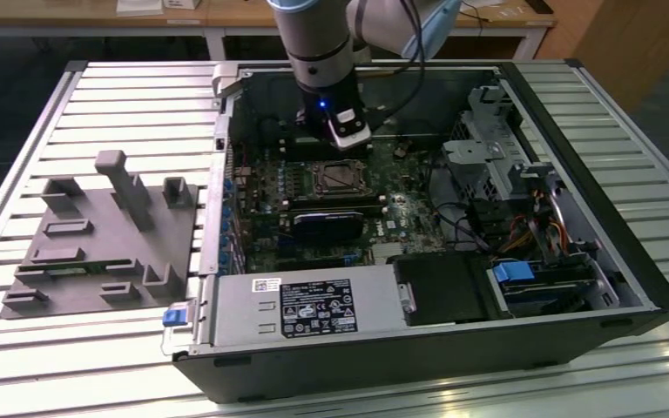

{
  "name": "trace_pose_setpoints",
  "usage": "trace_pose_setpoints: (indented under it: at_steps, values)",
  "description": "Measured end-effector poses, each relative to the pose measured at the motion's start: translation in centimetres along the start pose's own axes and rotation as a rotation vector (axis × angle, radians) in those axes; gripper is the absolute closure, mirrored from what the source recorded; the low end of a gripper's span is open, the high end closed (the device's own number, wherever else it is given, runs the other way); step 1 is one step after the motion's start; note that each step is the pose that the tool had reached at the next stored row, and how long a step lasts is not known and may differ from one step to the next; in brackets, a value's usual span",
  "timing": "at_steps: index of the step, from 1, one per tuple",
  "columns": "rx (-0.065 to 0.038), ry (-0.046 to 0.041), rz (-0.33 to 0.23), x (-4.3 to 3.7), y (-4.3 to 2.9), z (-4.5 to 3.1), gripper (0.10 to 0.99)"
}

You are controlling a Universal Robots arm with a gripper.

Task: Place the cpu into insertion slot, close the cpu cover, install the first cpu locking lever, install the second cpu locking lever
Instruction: 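Install the first cpu locking lever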

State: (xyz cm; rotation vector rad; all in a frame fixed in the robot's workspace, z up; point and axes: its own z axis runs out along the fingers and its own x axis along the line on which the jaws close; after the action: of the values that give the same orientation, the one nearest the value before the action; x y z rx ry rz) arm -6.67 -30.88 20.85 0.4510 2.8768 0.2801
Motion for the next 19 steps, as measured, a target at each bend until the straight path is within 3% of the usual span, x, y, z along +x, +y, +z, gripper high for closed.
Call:
trace_pose_setpoints:
  at_steps: [7,14,15,19]
  values:
    - [0.075,0.0384,-0.005,-0.52,0.16,0.15,0.980]
    - [0.148,0.0886,-0.007,-1.14,0.35,0.32,0.980]
    - [0.153,0.0908,-0.008,-1.16,0.35,0.33,0.980]
    - [0.154,0.0907,-0.008,-1.16,0.35,0.33,0.980]
